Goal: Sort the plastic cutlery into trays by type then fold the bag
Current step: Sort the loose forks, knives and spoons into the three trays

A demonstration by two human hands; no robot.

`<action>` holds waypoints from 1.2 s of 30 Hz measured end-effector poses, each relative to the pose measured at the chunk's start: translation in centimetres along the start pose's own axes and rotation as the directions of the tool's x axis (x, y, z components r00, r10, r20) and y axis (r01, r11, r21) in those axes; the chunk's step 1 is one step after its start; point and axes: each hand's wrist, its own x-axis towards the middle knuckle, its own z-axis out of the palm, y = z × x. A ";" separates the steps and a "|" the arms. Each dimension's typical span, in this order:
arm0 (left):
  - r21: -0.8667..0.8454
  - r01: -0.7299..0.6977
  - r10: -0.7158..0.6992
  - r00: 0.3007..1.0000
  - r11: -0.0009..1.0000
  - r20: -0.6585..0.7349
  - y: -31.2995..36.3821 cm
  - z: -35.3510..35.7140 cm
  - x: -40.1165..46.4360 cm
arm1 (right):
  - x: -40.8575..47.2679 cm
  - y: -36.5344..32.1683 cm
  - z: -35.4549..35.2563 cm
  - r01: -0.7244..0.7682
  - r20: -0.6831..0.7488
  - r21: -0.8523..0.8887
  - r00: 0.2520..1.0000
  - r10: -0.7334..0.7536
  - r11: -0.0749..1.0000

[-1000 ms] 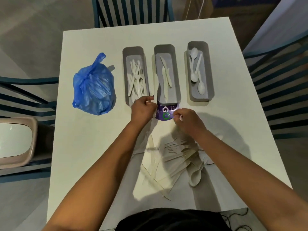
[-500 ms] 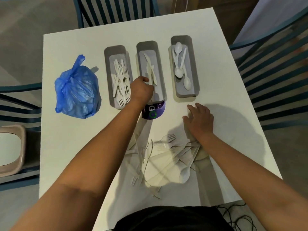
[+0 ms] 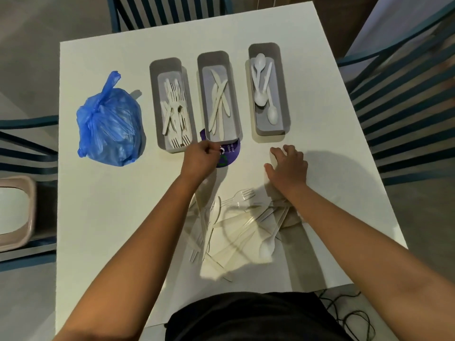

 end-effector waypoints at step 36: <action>-0.491 0.445 -0.207 0.861 0.749 0.464 -4.6 -0.4 -6.9 | -4.6 -2.7 -0.4 0.302 0.083 -0.087 0.952 -0.296 0.949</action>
